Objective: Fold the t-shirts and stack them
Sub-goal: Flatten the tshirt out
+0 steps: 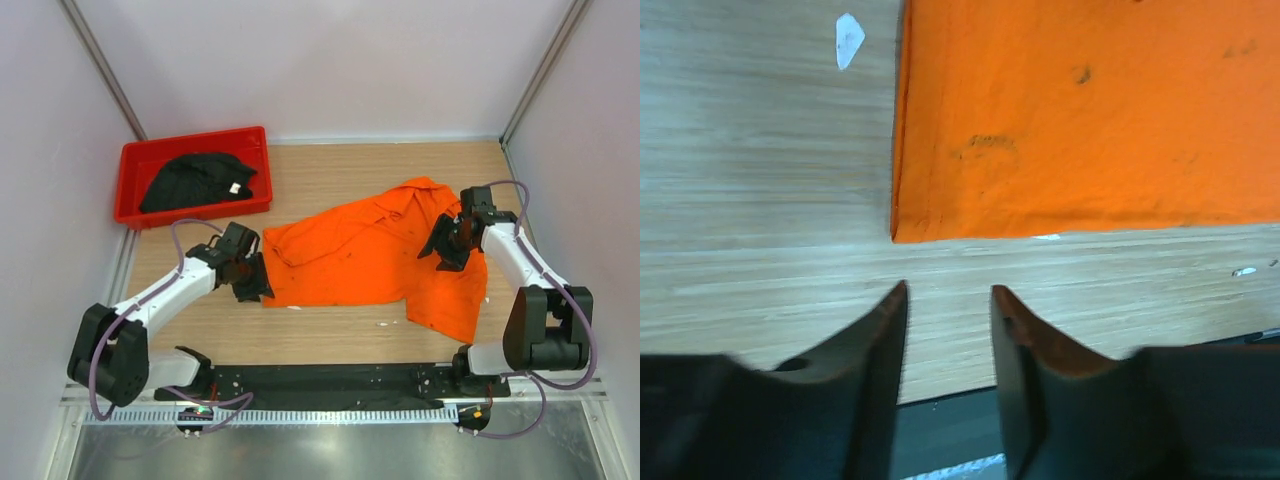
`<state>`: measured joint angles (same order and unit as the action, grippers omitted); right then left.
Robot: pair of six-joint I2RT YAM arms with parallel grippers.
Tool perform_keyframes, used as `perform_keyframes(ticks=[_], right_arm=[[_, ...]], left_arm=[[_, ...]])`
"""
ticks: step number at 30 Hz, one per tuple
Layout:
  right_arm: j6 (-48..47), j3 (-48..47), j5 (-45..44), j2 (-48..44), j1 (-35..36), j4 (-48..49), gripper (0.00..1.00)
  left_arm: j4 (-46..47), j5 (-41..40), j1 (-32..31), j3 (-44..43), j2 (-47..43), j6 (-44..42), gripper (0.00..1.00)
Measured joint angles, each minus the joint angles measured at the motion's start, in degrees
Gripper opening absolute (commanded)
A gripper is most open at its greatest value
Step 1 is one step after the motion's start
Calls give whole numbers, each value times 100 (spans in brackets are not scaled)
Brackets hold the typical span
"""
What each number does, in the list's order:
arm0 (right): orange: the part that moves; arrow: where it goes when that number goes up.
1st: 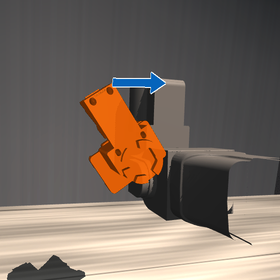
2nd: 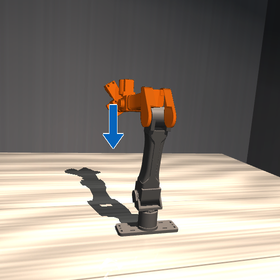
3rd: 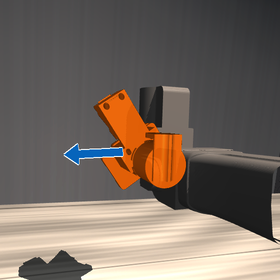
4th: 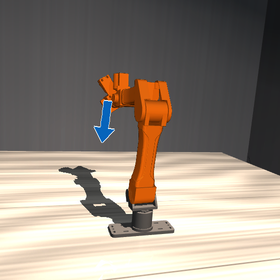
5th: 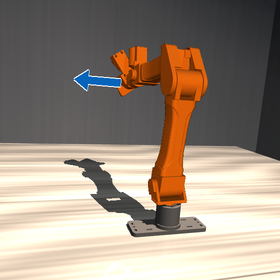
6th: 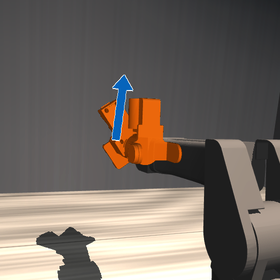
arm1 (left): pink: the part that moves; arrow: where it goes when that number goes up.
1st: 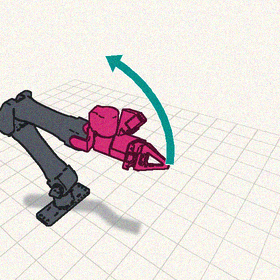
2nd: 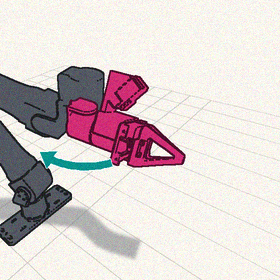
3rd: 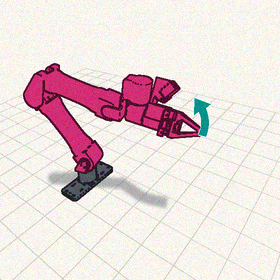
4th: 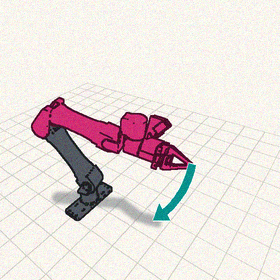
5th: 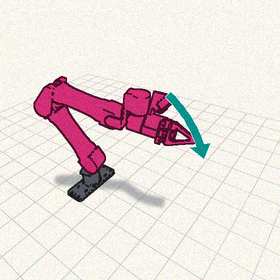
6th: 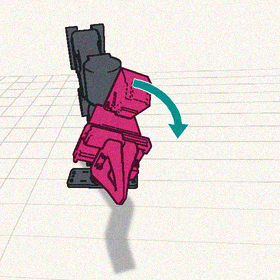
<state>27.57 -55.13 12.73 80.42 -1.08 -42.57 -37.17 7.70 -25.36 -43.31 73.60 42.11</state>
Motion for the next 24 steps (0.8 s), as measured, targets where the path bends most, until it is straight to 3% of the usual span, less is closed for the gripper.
perform_keyframes(ticks=[3,13,24], right_arm=[[0,81,7,-149,0,-66,61],[4,83,15,-400,0,-125,61],[24,83,59,-402,0,-125,61]], left_arm=[[59,-155,-2,2,-164,332,50],[192,-621,-129,50,372,1084,41],[85,-949,-319,-120,1086,1377,39]])
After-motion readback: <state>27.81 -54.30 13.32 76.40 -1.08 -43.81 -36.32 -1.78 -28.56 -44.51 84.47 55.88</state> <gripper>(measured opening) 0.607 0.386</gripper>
